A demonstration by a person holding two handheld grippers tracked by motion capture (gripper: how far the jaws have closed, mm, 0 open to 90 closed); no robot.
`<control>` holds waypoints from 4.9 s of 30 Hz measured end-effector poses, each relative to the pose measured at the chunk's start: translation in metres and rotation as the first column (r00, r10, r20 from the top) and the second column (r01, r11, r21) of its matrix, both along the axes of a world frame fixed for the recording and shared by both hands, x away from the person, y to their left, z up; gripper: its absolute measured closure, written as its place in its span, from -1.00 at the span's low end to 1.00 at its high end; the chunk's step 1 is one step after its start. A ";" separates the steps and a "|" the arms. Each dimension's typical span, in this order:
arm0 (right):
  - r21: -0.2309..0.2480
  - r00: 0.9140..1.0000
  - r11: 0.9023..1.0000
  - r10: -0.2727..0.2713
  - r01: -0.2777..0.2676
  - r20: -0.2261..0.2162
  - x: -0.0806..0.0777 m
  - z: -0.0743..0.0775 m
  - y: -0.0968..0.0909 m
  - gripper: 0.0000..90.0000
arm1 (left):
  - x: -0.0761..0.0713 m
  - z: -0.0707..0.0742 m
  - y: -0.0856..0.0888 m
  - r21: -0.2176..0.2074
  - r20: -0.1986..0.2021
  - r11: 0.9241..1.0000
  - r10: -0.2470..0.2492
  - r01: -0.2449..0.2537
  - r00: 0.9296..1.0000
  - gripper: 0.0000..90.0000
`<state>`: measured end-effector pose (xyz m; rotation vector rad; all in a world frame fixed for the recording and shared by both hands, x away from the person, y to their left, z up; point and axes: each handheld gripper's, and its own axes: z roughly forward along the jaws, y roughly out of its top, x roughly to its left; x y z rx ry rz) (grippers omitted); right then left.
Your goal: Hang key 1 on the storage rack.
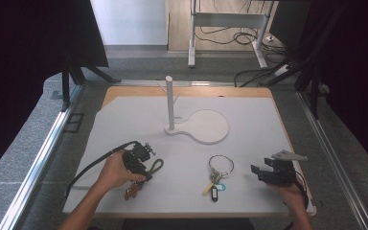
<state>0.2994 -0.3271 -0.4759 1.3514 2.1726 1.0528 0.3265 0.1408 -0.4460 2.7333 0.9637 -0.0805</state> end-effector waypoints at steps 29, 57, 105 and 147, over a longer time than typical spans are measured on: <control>-0.023 1.000 1.000 0.002 -0.002 -0.004 0.001 -0.001 0.002 -0.29 | -0.006 -0.006 -0.012 0.122 0.055 0.991 -0.065 0.058 0.996 0.49; -0.018 1.000 1.000 -0.014 0.014 -0.002 0.000 0.000 -0.003 -0.29 | 0.020 0.083 0.043 -0.217 0.145 0.976 0.057 -0.025 0.988 0.49; -0.045 1.000 0.999 -0.013 0.013 0.012 -0.008 -0.001 0.000 -0.29 | 0.081 0.130 0.059 -0.291 0.154 0.956 0.095 -0.046 0.983 0.49; -0.081 0.999 0.996 0.042 -0.042 -0.001 -0.007 -0.003 0.008 -0.31 | 0.130 0.157 0.063 -0.326 0.152 0.942 0.136 -0.080 0.979 0.49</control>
